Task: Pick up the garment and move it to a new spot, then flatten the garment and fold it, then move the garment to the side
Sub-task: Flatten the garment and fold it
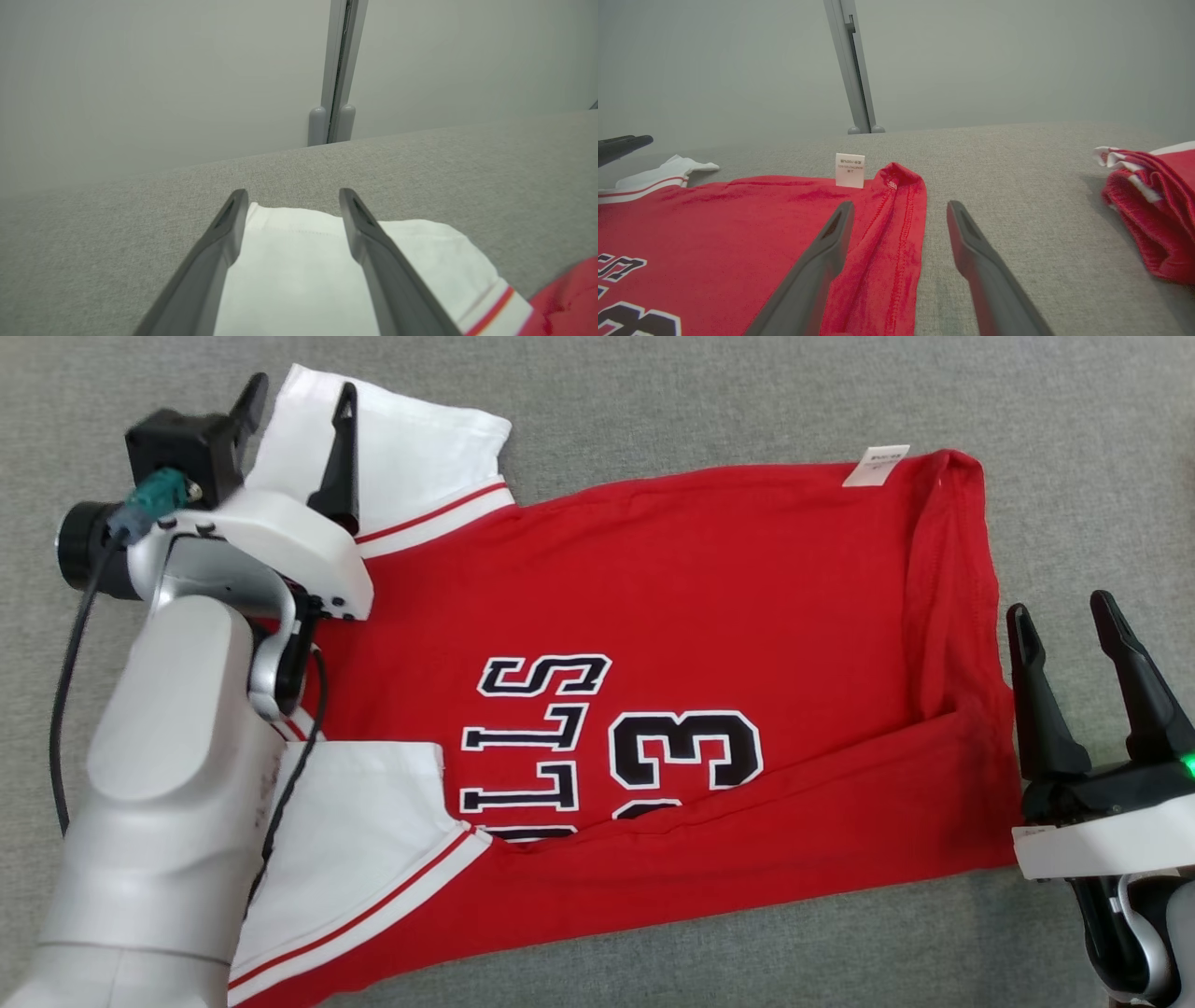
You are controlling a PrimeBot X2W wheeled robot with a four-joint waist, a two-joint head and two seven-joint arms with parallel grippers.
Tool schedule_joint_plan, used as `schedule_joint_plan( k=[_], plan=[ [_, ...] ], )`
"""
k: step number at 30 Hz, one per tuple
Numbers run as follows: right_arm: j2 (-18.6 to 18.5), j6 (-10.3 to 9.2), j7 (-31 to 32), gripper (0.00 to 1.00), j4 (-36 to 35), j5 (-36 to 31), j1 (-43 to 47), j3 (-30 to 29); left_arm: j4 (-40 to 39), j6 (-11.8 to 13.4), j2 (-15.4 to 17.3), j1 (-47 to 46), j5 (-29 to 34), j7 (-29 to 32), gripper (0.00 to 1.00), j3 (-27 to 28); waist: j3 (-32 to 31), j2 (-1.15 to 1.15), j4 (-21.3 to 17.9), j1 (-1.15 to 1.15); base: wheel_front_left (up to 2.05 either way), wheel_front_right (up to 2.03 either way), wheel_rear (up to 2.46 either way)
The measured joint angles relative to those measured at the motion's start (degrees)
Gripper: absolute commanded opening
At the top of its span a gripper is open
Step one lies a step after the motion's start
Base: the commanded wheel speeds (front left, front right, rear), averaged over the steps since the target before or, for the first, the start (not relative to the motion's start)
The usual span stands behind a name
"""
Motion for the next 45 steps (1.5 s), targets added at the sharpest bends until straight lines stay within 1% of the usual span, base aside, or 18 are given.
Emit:
schedule_joint_plan(
  k=[6,7,8,9,11,17,22,25,28,29,33,34,35,36,37,38,42,45],
  plan=[
    [-0.2,0.00,-0.9,1.00,2.2,1.2,-1.9,1.4,15.0,-0.3,0.9,-8.6,-1.1,3.7,1.00,0.9,2.4,0.00,-2.5,0.00,0.00,0.00,0.00],
    [-0.3,0.00,-1.0,1.00,2.5,1.4,-2.1,1.6,16.8,-0.3,1.0,-9.6,-1.5,4.5,0.96,1.0,2.5,0.00,-2.7,0.00,0.00,0.00,0.00],
    [-0.4,0.00,-1.1,1.00,2.7,1.5,-2.2,1.8,18.3,-0.6,1.0,-10.5,-1.6,4.8,0.45,1.0,2.5,0.00,-2.8,0.00,0.00,0.00,0.00],
    [-0.6,0.00,-1.1,1.00,3.1,1.7,-2.4,1.8,19.5,-0.8,1.1,-11.4,-1.6,4.7,0.00,1.0,2.4,0.00,-2.9,0.00,0.00,0.00,0.00],
    [-1.1,0.00,-1.1,1.00,3.8,2.3,-3.0,1.7,21.6,-1.3,0.9,-12.3,-1.9,3.7,0.00,0.8,2.3,0.00,-2.8,0.00,0.00,0.00,0.00],
    [-2.3,0.00,-0.5,1.00,6.0,3.9,-5.9,1.1,25.6,-1.3,0.3,-14.1,-1.6,-1.1,0.00,0.0,1.7,0.00,-2.0,0.00,0.00,0.00,0.00],
    [-5.6,0.00,0.7,1.00,9.3,6.0,-12.4,1.6,26.9,-1.8,-1.5,-16.2,-1.7,-4.7,0.00,-0.7,1.9,0.00,-0.3,0.00,0.00,0.00,0.00],
    [-7.5,0.00,2.6,1.00,12.0,8.1,-17.5,4.1,27.4,-2.1,-2.4,-17.2,-1.9,-6.8,0.00,-1.1,2.3,0.00,1.2,0.00,0.00,0.00,0.00],
    [-9.4,0.00,5.0,1.00,15.3,9.2,-21.6,8.0,27.6,-2.4,-3.4,-17.6,-2.2,-8.5,0.00,-1.8,2.8,0.00,2.7,0.00,0.00,0.00,0.00],
    [-9.4,0.00,5.0,1.00,15.3,9.2,-21.6,8.0,27.6,-2.4,-3.4,-17.6,-2.2,-8.5,0.00,-1.8,2.8,0.00,2.7,0.00,0.00,0.00,0.00],
    [-11.0,0.01,8.0,1.00,19.5,10.6,-23.8,12.2,27.4,-2.7,-4.0,-17.6,-2.7,-10.2,0.00,-2.4,3.3,0.00,4.3,0.00,0.00,0.00,0.00],
    [-11.3,0.01,8.6,0.87,20.5,11.1,-24.2,12.6,27.3,-2.7,-4.2,-17.6,-2.9,-10.5,0.00,-2.5,3.3,0.00,4.6,0.00,0.00,0.00,0.00],
    [-11.6,0.01,9.1,0.49,21.2,11.4,-24.4,13.0,27.0,-2.7,-4.3,-17.4,-3.0,-10.8,0.00,-2.5,3.3,0.00,4.8,0.00,0.00,0.00,0.00],
    [-11.8,0.01,9.2,0.37,21.9,11.6,-24.7,13.0,26.6,-2.7,-4.4,-17.2,-3.0,-11.0,0.00,-2.5,3.2,0.00,4.9,0.00,0.00,0.00,0.00],
    [-12.0,0.01,9.6,0.06,22.5,11.7,-25.0,13.0,26.2,-2.7,-4.5,-17.0,-3.1,-11.2,0.00,-2.5,3.2,0.00,5.0,0.00,0.00,0.00,0.00],
    [-12.2,0.00,9.6,0.00,22.8,11.8,-25.3,12.9,25.7,-2.6,-4.5,-16.8,-3.2,-11.4,0.00,-2.5,3.2,0.00,5.1,0.00,0.00,0.00,0.00],
    [-12.4,0.01,8.8,0.00,23.1,12.8,-25.6,12.1,22.6,-2.2,-4.5,-15.0,-3.5,-11.7,0.00,-2.1,2.8,0.00,5.2,0.00,0.00,0.00,0.00],
    [-12.7,0.01,7.4,0.00,22.9,13.6,-25.8,11.0,16.4,-1.4,-4.3,-13.0,-3.5,-11.7,0.00,-0.8,2.2,0.00,5.3,0.00,0.00,0.00,0.00]
  ],
)
